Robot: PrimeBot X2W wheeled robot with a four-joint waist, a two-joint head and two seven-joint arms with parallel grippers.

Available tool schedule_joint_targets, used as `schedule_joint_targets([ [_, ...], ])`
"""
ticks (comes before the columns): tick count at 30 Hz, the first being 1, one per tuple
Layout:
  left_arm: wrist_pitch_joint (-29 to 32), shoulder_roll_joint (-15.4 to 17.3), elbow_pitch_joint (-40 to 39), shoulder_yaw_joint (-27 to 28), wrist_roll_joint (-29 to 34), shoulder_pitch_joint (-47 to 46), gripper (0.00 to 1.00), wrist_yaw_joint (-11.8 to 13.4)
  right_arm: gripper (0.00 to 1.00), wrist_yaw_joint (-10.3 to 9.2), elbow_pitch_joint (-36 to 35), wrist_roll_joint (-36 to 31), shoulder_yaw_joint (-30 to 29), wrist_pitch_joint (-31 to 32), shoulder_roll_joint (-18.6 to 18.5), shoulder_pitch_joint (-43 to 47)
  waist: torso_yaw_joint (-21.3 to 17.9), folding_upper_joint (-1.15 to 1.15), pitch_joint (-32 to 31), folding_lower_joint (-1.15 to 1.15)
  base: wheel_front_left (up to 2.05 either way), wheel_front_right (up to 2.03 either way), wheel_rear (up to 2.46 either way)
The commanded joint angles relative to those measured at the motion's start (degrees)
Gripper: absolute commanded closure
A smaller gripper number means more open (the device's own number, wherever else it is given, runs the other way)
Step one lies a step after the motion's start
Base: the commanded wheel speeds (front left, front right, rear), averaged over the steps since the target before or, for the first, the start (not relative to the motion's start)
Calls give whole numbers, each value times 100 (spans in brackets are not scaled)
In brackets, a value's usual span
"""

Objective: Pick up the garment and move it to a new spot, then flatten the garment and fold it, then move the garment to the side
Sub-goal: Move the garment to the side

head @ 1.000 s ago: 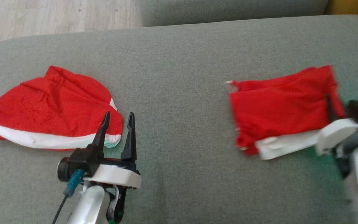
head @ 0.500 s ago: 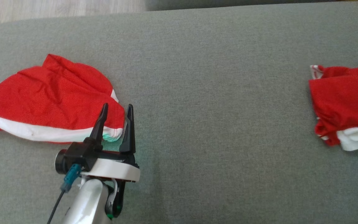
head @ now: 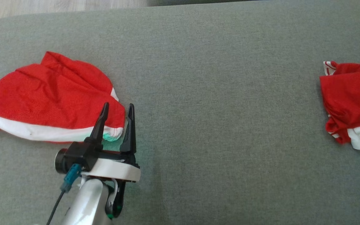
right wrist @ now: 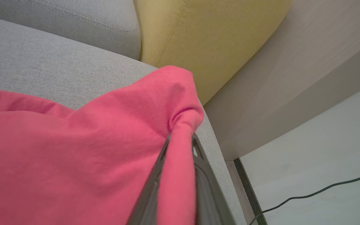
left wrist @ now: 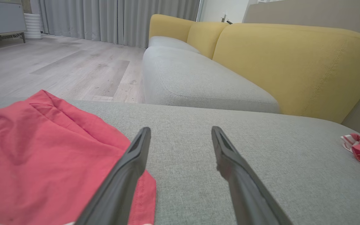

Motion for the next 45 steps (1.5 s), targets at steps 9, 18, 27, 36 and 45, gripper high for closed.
schedule_joint_targets([
  [9, -55, 5, -131, 224, 66, -199, 0, -17, 0, -4, -528, 29, -54, 4, 229, -77, -90, 0, -64, 0, 0, 0, 0],
  [18, -55, 5, -166, 287, 3, -93, 0, 35, 0, -4, -1497, 385, 322, -99, 1122, -41, -141, 0, -564, 0, 0, 0, 0],
  [27, -55, 4, -213, 375, -64, 181, 0, 128, 0, -4, -2817, 1233, 1211, -285, 1755, 352, -97, 0, -1041, 0, 0, 0, 0],
  [36, -55, 4, -262, 387, -86, 465, 0, 135, 0, -4, -2899, 2788, 1934, -1079, 1806, 1282, 37, 0, -1306, 0, 0, 0, 0],
  [45, -55, 4, -312, 355, -88, 791, 0, 178, 0, -4, -1999, 3151, 2317, -1955, 1807, 2052, 118, 0, -1428, 0, 0, 0, 0],
])
